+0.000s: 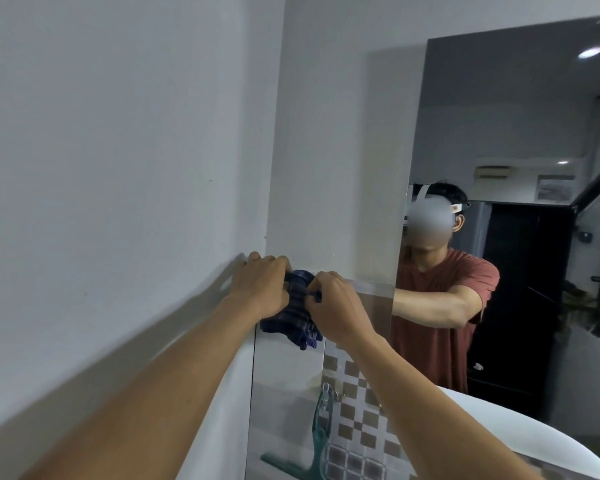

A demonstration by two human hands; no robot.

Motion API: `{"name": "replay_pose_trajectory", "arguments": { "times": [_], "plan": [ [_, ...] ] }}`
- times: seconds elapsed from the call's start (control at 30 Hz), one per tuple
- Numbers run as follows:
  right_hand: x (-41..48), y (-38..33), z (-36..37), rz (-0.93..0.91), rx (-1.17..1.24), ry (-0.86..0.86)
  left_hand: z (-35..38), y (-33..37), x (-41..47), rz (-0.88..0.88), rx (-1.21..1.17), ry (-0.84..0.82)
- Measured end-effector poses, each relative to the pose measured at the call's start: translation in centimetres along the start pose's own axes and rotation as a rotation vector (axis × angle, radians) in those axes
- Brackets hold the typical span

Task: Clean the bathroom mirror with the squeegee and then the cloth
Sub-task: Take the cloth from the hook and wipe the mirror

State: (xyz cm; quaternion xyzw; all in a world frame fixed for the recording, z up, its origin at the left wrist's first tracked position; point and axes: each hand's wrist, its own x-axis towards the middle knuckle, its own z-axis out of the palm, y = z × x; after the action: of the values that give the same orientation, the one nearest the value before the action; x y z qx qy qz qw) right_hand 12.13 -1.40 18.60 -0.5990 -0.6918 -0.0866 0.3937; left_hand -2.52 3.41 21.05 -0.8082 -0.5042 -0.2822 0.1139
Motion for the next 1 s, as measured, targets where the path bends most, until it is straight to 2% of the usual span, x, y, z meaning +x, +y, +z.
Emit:
{"name": "replay_pose_trajectory", "arguments": {
  "times": [0.13,0.27,0.37,0.53,0.63,0.77,0.9,1.0],
  "plan": [
    [-0.3,0.3,-0.1,-0.034,0.014,0.006,0.2,0.1,-0.2,0.034,0.101,-0.061],
    [-0.6,0.7,-0.5,-0.054,-0.025,-0.028,-0.3,0.6,-0.4,0.054,0.152,-0.008],
    [-1.1,0.9,-1.0,-0.062,-0.003,-0.024,-0.8,0.9,-0.7,0.118,0.104,0.057],
    [-1.8,0.8,-3.3,0.080,0.369,-0.061,-2.5,1.4,-1.5,0.165,-0.108,0.082],
    [-2.5,1.1,-5.7,0.135,0.589,-0.104,-3.9,2.1,-2.0,0.139,-0.331,0.023],
    [-4.0,1.5,-9.2,0.159,0.571,-0.077,-5.7,3.9,-2.5,0.123,-0.595,-0.157],
    [-5.6,2.0,-13.0,0.177,0.524,0.037,-7.6,6.1,-2.7,0.202,-0.747,-0.310],
    [-7.2,1.9,-16.2,0.186,0.526,0.140,-8.8,8.7,-2.5,0.187,-0.882,-0.357]
  ]
}}
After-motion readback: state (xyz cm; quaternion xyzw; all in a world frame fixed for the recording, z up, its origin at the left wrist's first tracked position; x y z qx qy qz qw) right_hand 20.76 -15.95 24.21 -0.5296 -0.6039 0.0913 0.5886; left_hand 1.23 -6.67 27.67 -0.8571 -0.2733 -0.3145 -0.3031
